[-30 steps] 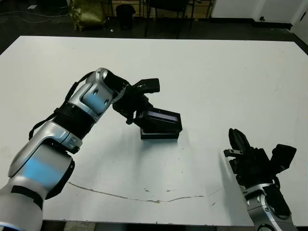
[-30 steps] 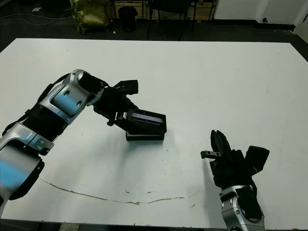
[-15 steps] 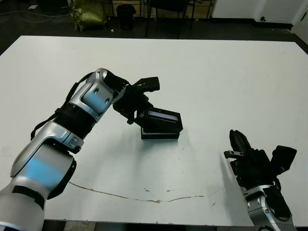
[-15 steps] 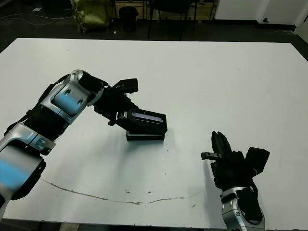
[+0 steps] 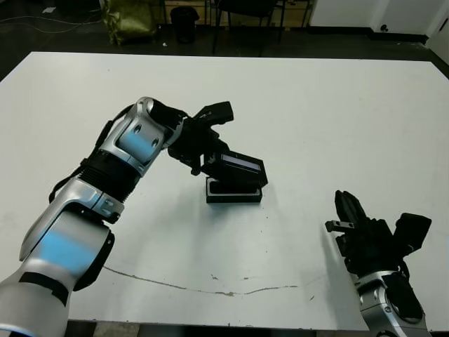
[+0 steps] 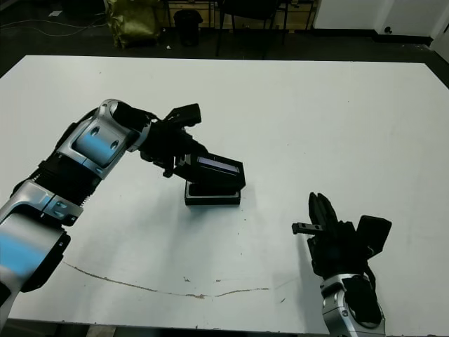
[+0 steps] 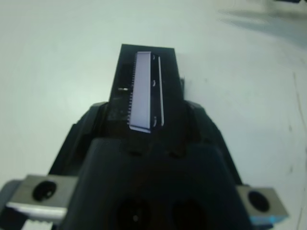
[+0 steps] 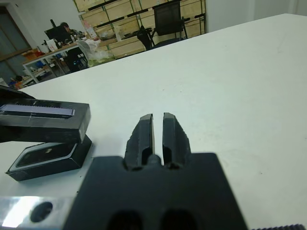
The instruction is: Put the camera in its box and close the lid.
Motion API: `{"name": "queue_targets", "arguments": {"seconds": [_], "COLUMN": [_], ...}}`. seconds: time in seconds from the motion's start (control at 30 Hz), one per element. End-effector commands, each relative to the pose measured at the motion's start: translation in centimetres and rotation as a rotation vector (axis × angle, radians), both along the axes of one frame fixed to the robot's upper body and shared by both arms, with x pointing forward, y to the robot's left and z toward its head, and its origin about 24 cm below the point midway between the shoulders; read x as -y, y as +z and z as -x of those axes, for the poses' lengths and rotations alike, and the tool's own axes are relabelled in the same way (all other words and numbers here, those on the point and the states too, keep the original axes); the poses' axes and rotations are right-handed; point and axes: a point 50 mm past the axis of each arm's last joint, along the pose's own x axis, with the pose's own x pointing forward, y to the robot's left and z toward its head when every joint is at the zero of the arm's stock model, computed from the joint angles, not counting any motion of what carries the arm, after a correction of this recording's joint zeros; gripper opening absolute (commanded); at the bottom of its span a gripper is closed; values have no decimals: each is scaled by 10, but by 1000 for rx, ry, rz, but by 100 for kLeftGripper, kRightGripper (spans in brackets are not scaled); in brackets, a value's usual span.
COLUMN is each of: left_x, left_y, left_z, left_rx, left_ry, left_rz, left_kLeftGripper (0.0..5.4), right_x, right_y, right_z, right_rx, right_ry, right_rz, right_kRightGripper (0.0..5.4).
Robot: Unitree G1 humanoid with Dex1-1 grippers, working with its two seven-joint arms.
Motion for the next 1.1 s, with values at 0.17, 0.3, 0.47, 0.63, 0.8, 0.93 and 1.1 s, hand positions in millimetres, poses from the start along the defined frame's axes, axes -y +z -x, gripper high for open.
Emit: {"name": "queue_targets", "arguments": {"seconds": [0.17, 0.3, 0.47, 0.63, 0.8, 0.93, 1.1], "left_x": [-3, -3, -2, -3, -3, -3, -3], "left_y": [4, 5, 5, 1, -2, -5, -9], "left_z": [-1, -1, -1, 0, 2, 4, 5], "left_rx": [-21, 16, -15, -28, -48, -73, -63], "left_ry": [14, -3, -3, -11, -21, -35, -57], "left_rz": [9, 9, 18, -15, -37, -43, -56], "left_kLeftGripper": [263, 263, 263, 263, 263, 263, 263], "right_x": [4, 5, 3, 2, 2, 3, 2], "right_y": [-9, -10, -4, -2, -4, -6, -4], "right_z": [2, 0, 2, 2, 0, -1, 1], "right_rx": [-23, -17, -37, -44, -44, -44, -51], "right_ry": [-4, 5, 1, 3, 9, 14, 5], "right_rz": [0, 16, 16, 18, 10, -1, 5], "right_kRightGripper": [0, 0, 0, 0, 0, 0, 0]}}
